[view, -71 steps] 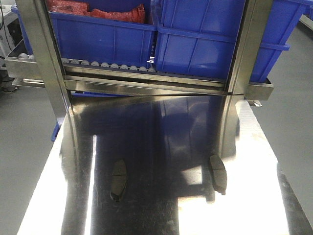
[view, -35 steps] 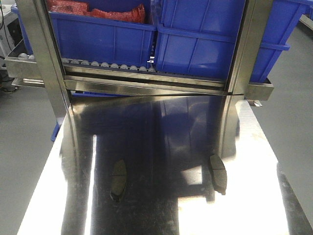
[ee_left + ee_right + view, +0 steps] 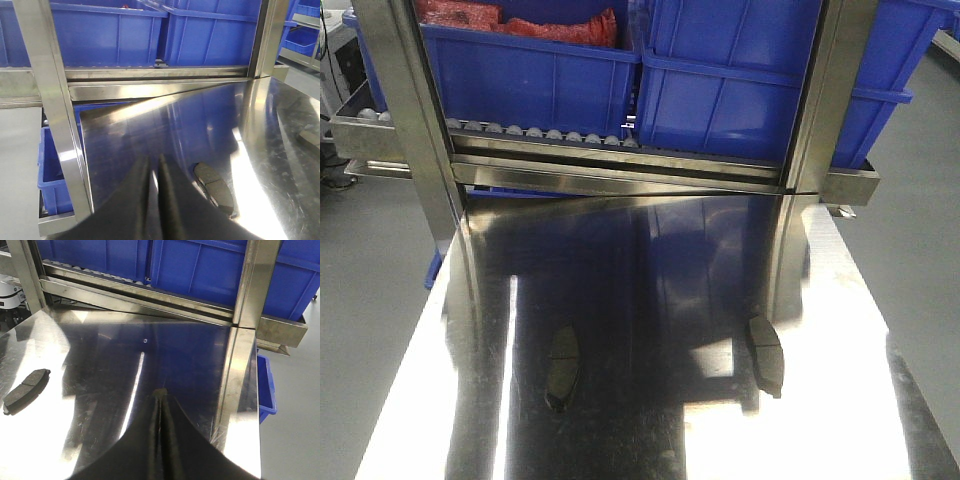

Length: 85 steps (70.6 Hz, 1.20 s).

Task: Move and align brake pads A on conveyor
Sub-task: 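Position the base at the shiny steel table with two brake pads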

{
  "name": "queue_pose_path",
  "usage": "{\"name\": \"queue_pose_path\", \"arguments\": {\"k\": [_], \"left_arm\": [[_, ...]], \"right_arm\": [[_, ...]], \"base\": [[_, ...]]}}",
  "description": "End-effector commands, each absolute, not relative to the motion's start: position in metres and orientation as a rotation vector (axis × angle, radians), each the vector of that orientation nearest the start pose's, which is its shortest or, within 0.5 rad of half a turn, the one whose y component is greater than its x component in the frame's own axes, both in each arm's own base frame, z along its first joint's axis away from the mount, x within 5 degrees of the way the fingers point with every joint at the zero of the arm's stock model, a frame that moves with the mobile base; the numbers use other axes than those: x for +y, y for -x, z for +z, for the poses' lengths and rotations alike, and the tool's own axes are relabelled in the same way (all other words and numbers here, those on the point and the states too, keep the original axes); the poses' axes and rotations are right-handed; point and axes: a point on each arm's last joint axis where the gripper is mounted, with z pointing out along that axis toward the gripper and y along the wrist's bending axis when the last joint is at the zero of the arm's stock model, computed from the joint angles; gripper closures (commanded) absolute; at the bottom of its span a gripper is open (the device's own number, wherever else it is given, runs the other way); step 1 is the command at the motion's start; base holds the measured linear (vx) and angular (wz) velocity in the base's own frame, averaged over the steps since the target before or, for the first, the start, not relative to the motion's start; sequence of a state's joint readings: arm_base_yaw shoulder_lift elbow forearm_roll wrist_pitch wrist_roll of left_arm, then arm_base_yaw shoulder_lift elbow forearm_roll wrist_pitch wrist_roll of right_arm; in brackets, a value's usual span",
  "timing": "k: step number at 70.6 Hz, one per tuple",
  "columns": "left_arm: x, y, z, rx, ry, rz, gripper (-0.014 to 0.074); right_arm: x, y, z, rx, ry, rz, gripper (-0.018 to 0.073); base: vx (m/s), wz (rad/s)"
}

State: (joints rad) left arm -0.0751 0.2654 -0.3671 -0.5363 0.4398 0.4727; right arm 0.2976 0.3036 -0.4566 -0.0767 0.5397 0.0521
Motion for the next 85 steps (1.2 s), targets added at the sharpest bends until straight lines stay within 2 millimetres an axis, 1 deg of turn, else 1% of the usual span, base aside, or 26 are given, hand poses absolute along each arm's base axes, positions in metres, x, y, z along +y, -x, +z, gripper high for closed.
{"name": "queue_pose_path", "arguments": {"k": [1,10,13,20,27,34,47,50,57,62,72,80,81,84,85], "left_arm": [[-0.023,-0.066,0.299,1.683,-0.172,-0.264,0.043],[-0.023,-0.066,0.299,1.683,-0.172,-0.264,0.0213],[-0.023,-0.066,0.299,1.683,-0.171,-0.264,0.0112],[-0.023,-0.066,0.299,1.683,-0.171,-0.264,-0.0043],[-0.023,-0.066,0.299,1.683,-0.171,-0.264,-0.013],[-0.023,-0.066,0.299,1.683,-0.171,-0.264,-0.0127],[-0.024,-0.067,0.301,1.681,-0.151,-0.289,-0.0076],[-0.024,-0.069,0.303,1.696,-0.156,-0.294,-0.0061],[-0.027,-0.082,0.31,1.765,-0.169,-0.316,-0.0046],[-0.029,-0.098,0.318,1.819,-0.172,-0.325,-0.0046],[-0.034,-0.144,0.334,1.942,-0.177,-0.345,-0.0043],[-0.042,-0.186,0.338,2.089,-0.199,-0.394,-0.0034],[-0.043,-0.194,0.338,2.109,-0.199,-0.401,-0.0032],[-0.045,-0.212,0.335,2.161,-0.203,-0.415,-0.0029],[-0.046,-0.214,0.337,2.159,-0.205,-0.416,-0.0029]], "right_arm": [[0.017,-0.067,0.313,1.761,0.254,0.163,0.0568],[0.017,-0.067,0.313,1.761,0.254,0.163,0.0568],[0.017,-0.067,0.313,1.761,0.254,0.163,0.0568],[0.017,-0.067,0.313,1.761,0.254,0.163,0.0568],[0.017,-0.067,0.313,1.761,0.254,0.163,0.0568],[0.017,-0.067,0.313,1.761,0.254,0.163,0.0568],[0.017,-0.067,0.313,1.761,0.254,0.163,0.0568],[0.017,-0.067,0.313,1.761,0.254,0.163,0.0568],[0.017,-0.067,0.313,1.761,0.254,0.163,0.0568],[0.017,-0.067,0.313,1.761,0.254,0.163,0.0568],[0.017,-0.067,0.313,1.761,0.254,0.163,0.0568],[0.017,-0.067,0.313,1.761,0.254,0.163,0.0568],[0.017,-0.067,0.313,1.761,0.254,0.163,0.0568],[0.017,-0.067,0.313,1.761,0.254,0.163,0.0568],[0.017,-0.067,0.313,1.761,0.254,0.163,0.0568]], "base": [[0.0,0.0],[0.0,0.0],[0.0,0.0],[0.0,0.0],[0.0,0.0],[0.0,0.0],[0.0,0.0],[0.0,0.0],[0.0,0.0],[0.0,0.0],[0.0,0.0],[0.0,0.0],[0.0,0.0],[0.0,0.0],[0.0,0.0]]}}
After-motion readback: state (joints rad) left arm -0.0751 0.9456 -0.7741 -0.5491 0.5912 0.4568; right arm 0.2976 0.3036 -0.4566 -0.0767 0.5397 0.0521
